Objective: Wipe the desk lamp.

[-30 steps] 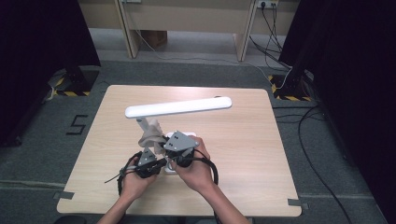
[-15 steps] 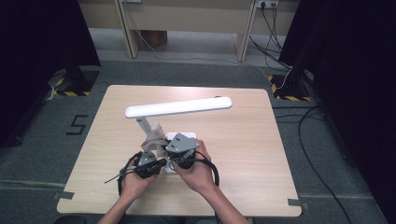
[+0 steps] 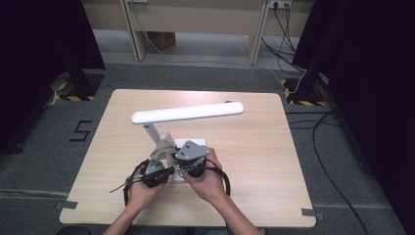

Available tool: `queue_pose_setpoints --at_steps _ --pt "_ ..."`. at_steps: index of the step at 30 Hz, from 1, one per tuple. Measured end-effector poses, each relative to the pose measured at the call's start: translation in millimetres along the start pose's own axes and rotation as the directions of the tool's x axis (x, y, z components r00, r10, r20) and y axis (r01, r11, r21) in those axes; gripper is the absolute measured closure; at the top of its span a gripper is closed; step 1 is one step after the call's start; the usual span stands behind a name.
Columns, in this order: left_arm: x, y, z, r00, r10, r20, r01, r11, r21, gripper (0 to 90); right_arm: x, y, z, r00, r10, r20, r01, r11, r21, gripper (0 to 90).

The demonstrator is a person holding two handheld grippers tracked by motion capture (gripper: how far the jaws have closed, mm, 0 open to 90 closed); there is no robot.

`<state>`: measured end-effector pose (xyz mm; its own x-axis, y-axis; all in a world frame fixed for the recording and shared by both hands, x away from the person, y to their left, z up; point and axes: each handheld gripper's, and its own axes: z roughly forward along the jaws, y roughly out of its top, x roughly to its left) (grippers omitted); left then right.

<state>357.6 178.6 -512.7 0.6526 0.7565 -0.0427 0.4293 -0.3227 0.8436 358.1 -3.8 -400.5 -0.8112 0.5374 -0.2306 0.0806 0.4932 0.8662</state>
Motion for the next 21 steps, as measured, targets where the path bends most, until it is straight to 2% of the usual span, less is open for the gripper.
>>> queue_pose_setpoints --at_steps 10,11,12,21 --pt "0.6 -0.1 -0.2 1.0000 0.000 0.003 0.000 1.0000 0.000 89.3 -0.1 -4.9 2.5 1.0000 0.006 -0.005 -0.006 1.000 0.018 83.4" --pt "0.0 -0.2 0.3 0.9999 -0.010 0.003 0.010 0.9999 -0.009 89.3 -0.6 -5.5 3.2 1.0000 0.002 -0.007 -0.002 1.000 0.018 83.4" --pt "0.6 -0.2 -0.1 1.0000 -0.001 0.002 0.001 1.0000 0.000 89.3 0.6 -6.4 2.9 0.9997 0.023 -0.007 -0.023 0.999 0.027 83.4" --pt "1.0 -0.1 -0.5 1.0000 0.004 0.001 -0.004 1.0000 0.004 89.3 1.8 -13.6 7.6 0.9996 0.025 -0.016 -0.024 0.998 0.052 83.4"
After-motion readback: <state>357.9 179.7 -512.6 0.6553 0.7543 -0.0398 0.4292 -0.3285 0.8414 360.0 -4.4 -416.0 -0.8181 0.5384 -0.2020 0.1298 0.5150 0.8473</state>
